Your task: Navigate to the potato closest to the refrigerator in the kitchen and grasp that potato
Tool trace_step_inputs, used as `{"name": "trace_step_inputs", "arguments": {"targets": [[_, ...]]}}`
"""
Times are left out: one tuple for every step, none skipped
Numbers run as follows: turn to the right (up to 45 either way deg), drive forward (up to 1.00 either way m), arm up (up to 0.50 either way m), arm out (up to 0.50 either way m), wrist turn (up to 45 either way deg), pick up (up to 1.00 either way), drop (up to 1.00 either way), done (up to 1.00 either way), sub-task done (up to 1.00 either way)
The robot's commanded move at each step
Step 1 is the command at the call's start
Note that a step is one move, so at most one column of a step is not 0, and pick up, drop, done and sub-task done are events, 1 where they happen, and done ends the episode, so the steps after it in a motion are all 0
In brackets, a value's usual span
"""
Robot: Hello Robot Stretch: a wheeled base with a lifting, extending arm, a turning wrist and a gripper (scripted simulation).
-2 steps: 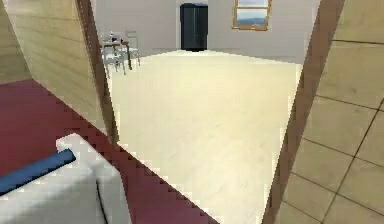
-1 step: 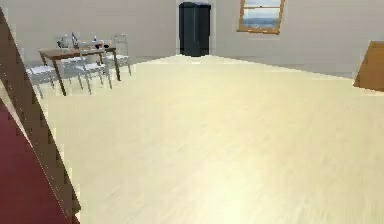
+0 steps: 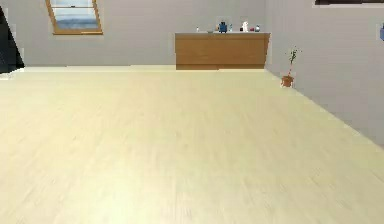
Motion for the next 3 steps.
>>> {"name": "trace_step_inputs", "arguments": {"targets": [[45.0,0.00,0.00,0.00,0.0,0.00,0.00,0.00,0.00],[15.0,0.00,0.00,0.00,0.0,0.00,0.00,0.00,0.00],[0.0,0.10,0.00,0.00,0.0,0.00,0.00,0.00,0.00]]}}
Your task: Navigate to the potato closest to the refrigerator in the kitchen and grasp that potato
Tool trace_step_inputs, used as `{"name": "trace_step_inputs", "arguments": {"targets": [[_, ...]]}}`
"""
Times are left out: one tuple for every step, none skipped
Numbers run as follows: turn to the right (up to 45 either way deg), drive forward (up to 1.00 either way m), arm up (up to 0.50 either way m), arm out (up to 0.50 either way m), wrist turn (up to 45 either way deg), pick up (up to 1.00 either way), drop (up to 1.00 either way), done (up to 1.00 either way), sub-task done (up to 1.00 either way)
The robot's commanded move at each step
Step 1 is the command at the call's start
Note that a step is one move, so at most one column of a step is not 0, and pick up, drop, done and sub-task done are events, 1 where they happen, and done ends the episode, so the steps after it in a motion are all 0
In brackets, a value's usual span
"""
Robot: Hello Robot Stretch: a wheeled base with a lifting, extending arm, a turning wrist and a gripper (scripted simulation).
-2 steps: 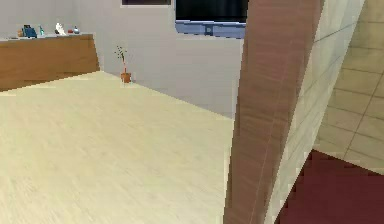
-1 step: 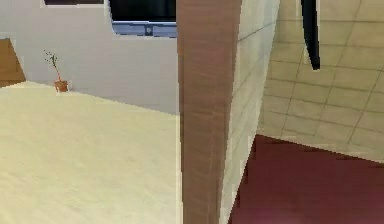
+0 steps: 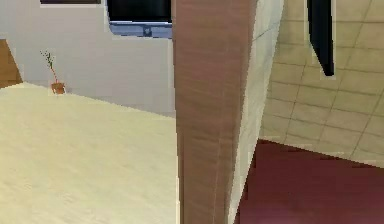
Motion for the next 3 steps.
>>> {"name": "trace_step_inputs", "arguments": {"targets": [[-45.0,0.00,0.00,0.00,0.0,0.00,0.00,0.00,0.00],[-45.0,0.00,0.00,0.00,0.0,0.00,0.00,0.00,0.00],[-21.0,0.00,0.00,0.00,0.0,0.00,0.00,0.00,0.00]]}}
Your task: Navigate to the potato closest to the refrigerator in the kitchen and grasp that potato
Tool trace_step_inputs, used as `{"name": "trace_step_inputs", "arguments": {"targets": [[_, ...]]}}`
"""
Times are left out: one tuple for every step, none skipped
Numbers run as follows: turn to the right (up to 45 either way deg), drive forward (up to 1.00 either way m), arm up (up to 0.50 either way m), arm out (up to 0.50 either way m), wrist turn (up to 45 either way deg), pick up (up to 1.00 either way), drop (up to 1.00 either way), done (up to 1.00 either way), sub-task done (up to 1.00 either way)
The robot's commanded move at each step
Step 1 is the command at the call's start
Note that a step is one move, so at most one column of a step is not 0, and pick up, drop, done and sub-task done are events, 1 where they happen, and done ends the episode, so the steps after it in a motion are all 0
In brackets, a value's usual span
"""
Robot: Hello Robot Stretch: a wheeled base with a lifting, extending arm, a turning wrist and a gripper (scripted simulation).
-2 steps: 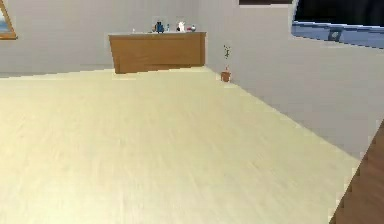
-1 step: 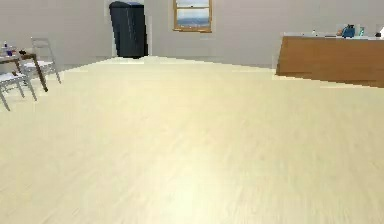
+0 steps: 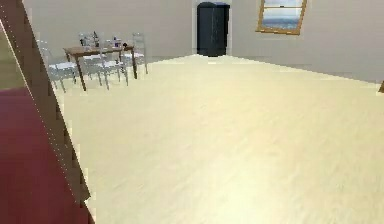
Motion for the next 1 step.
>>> {"name": "trace_step_inputs", "arguments": {"targets": [[0.0,0.30,0.00,0.00,0.0,0.00,0.00,0.00,0.00]]}}
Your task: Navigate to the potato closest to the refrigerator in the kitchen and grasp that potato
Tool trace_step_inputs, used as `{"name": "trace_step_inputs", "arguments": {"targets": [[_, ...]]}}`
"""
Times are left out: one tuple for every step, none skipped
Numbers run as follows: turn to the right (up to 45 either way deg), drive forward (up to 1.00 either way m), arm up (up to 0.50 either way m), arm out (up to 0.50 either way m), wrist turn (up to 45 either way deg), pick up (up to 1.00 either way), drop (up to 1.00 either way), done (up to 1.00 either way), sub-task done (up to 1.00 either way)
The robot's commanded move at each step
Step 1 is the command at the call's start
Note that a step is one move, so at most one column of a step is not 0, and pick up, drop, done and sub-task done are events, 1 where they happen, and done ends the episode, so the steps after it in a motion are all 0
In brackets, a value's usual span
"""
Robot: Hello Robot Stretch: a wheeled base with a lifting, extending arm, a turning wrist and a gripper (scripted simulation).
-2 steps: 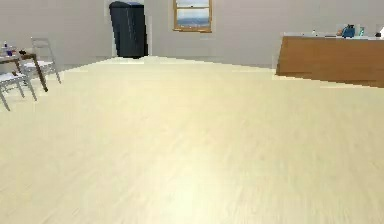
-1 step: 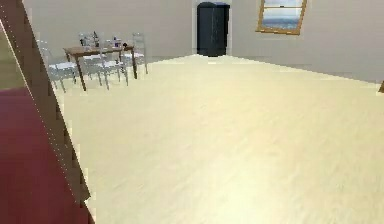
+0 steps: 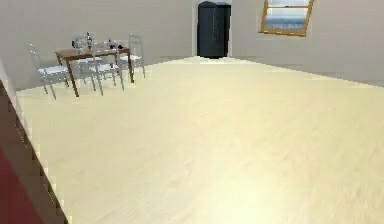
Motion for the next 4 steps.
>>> {"name": "trace_step_inputs", "arguments": {"targets": [[45.0,0.00,0.00,0.00,0.0,0.00,0.00,0.00,0.00],[21.0,0.00,0.00,0.00,0.0,0.00,0.00,0.00,0.00],[0.0,1.00,0.00,0.00,0.0,0.00,0.00,0.00,0.00],[0.0,1.00,0.00,0.00,0.0,0.00,0.00,0.00,0.00]]}}
